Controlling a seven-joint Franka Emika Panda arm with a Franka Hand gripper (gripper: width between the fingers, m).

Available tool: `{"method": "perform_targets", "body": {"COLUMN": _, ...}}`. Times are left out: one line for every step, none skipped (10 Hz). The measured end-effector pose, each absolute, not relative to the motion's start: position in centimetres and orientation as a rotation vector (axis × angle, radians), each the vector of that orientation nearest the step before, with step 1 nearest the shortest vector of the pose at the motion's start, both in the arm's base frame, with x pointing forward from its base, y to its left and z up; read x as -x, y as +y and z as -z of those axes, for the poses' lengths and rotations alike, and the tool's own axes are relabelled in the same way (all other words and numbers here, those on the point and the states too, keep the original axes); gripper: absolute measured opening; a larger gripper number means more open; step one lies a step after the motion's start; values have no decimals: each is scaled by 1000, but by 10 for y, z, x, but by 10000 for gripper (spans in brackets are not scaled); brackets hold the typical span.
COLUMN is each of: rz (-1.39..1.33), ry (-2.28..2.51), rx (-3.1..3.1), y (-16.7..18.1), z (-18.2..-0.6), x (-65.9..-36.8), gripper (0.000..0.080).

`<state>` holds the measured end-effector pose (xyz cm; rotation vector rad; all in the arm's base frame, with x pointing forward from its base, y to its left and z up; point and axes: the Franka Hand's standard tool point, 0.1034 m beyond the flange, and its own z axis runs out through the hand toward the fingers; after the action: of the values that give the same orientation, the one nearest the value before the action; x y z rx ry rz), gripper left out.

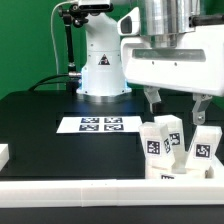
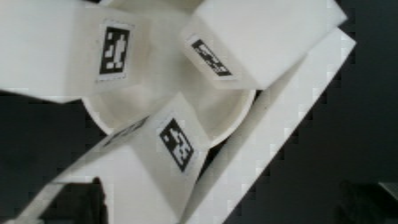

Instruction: Assemble stool

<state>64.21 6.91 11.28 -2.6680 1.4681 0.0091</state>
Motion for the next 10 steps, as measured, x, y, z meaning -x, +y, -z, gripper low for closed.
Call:
{"method": "perform_targets", "body": {"rz": -4, "ry": 1366, "rx": 2721, "y": 69, "z": -113, "x": -642, "gripper": 649}}
{"method": "perform_targets", "body": {"rz": 7, "ry": 1222, "rx": 2791, "y": 68, "z": -113, "x": -642, "gripper": 649}}
{"method": "perform_targets", "body": {"rz": 32, "ry": 1003, "rx": 2876, "y": 66, "z": -114, "x": -644, "gripper": 649}}
{"method": "perform_targets", "body": {"rz": 48, "ry": 766, "rx": 2957, "y": 66, "z": -114, "x": -645, "gripper": 649}}
{"method": "perform_targets", "body": {"rz": 58, "ry": 552, "rx": 3008, "y": 66, "z": -114, "x": -645, "gripper": 649}}
{"method": "perform_targets", "body": {"rz": 66, "ry": 299, "rx": 3049, "y": 66, "z": -113, "x": -644, "gripper": 649}}
{"method": "perform_targets", "body": {"rz": 70, "ry": 97, "rx": 3065, "y": 67, "z": -112, "x": -643, "gripper": 649}}
{"method": "perform_targets", "body": {"rz": 73, "ry": 3, "rx": 3072, "y": 65, "z": -112, "x": -643, "gripper": 649}}
{"method": "perform_targets", "body": {"rz": 76, "ry": -111, "rx": 3077, "y": 64, "z": -112, "x": -643, "gripper": 649}}
{"method": "perform_targets", "body": {"rz": 78, "ry": -195, "rx": 3076, "y": 63, "z": -112, "x": -643, "gripper": 649}}
